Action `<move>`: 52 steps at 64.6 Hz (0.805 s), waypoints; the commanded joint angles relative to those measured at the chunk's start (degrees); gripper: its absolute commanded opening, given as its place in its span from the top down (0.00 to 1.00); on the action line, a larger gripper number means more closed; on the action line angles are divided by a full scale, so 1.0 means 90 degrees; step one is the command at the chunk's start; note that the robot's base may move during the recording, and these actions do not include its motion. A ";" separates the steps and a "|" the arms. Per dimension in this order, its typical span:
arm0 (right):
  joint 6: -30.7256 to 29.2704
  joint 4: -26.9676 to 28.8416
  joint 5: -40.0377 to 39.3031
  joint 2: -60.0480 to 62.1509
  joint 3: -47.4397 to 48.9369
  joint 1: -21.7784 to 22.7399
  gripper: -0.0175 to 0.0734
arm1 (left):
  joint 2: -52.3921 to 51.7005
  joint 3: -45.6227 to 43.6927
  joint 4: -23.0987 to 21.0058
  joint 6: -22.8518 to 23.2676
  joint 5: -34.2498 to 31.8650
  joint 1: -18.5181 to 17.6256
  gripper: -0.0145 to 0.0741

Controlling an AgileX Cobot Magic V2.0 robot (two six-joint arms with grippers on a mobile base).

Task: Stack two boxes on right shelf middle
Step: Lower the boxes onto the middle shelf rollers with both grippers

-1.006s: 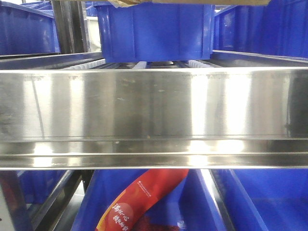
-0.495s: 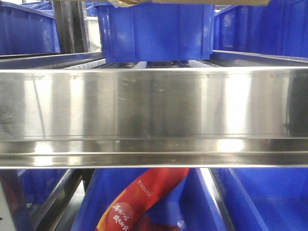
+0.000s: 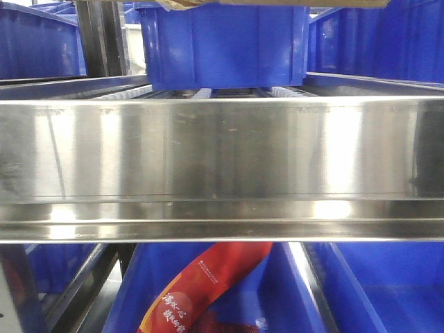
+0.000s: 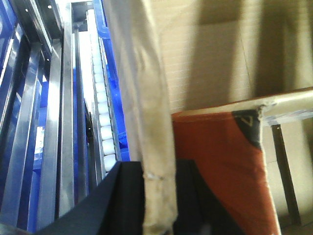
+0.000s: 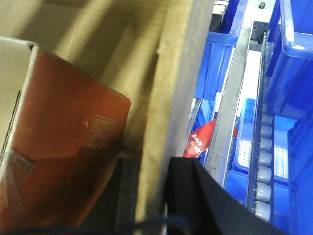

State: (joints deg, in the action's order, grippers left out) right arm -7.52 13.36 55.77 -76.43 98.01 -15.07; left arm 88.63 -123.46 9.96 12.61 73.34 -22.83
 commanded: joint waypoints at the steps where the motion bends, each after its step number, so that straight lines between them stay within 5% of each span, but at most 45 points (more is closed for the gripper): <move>1: -0.0060 0.0064 -0.0303 0.0065 0.0061 -0.0001 0.98 | -0.0077 -0.0089 -0.0187 -0.0020 -0.0375 -0.0044 0.96; 52: -0.0060 0.0189 0.0943 -0.1416 0.0061 -0.0001 0.97 | 0.0191 0.2025 0.0257 -0.0020 -0.0445 -0.0044 0.96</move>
State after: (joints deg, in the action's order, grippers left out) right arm -7.73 14.68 65.38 -88.41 98.10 -15.07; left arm 89.92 -105.87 12.20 12.97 72.57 -22.83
